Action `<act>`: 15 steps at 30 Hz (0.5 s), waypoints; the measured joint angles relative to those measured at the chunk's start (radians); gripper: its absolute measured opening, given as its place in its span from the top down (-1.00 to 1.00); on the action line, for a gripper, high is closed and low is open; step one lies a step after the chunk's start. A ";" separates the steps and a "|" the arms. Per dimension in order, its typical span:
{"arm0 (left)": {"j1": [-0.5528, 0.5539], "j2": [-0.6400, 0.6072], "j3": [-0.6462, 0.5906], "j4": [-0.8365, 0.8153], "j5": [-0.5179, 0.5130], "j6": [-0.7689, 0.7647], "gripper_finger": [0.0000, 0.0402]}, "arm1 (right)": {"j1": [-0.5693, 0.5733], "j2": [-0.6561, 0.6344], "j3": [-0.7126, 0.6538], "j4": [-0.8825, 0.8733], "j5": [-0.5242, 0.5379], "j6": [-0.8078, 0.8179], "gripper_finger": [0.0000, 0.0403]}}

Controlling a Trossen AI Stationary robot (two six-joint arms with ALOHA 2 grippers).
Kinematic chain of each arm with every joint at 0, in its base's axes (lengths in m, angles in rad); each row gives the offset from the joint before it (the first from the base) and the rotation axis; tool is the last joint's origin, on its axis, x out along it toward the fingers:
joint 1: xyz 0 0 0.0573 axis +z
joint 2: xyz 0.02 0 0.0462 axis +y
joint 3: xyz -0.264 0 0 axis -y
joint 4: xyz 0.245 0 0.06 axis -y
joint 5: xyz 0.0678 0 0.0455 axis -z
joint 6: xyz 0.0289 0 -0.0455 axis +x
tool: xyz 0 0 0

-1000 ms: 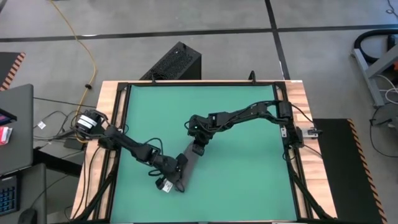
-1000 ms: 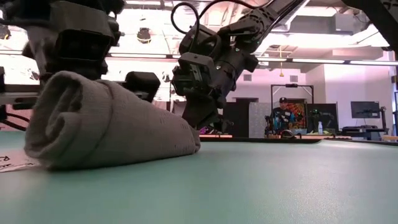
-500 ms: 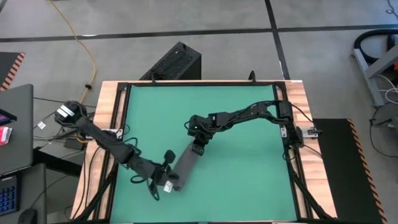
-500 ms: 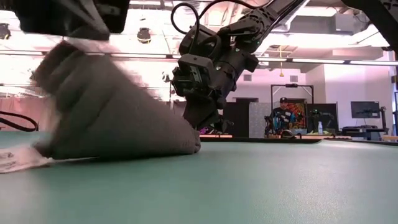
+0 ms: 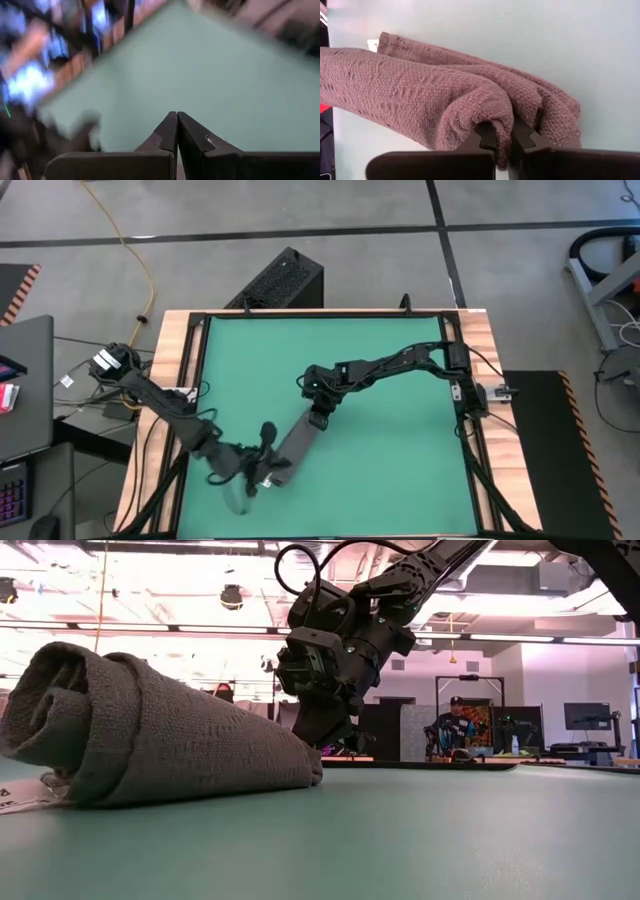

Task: Roll towel
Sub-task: Roll the gray towel

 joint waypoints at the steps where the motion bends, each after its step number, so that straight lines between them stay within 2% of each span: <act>1: 0.016 0.011 0.005 -0.052 0.004 -0.043 1.00 | 0.000 0.000 0.000 0.001 0.000 0.000 0.87; 4: 0.057 0.069 0.019 -0.091 0.024 -0.115 1.00 | 0.000 0.000 -0.001 0.001 0.000 -0.001 0.87; 8: 0.062 0.161 0.020 -0.086 0.043 -0.127 1.00 | 0.000 0.000 0.000 0.000 0.001 -0.001 0.87; 11: 0.059 0.211 0.019 -0.091 0.033 -0.148 1.00 | 0.000 0.000 0.000 -0.003 0.000 -0.001 0.87; 15: 0.058 0.254 0.020 -0.185 0.003 -0.253 1.00 | 0.000 0.000 0.000 -0.007 0.001 -0.001 0.87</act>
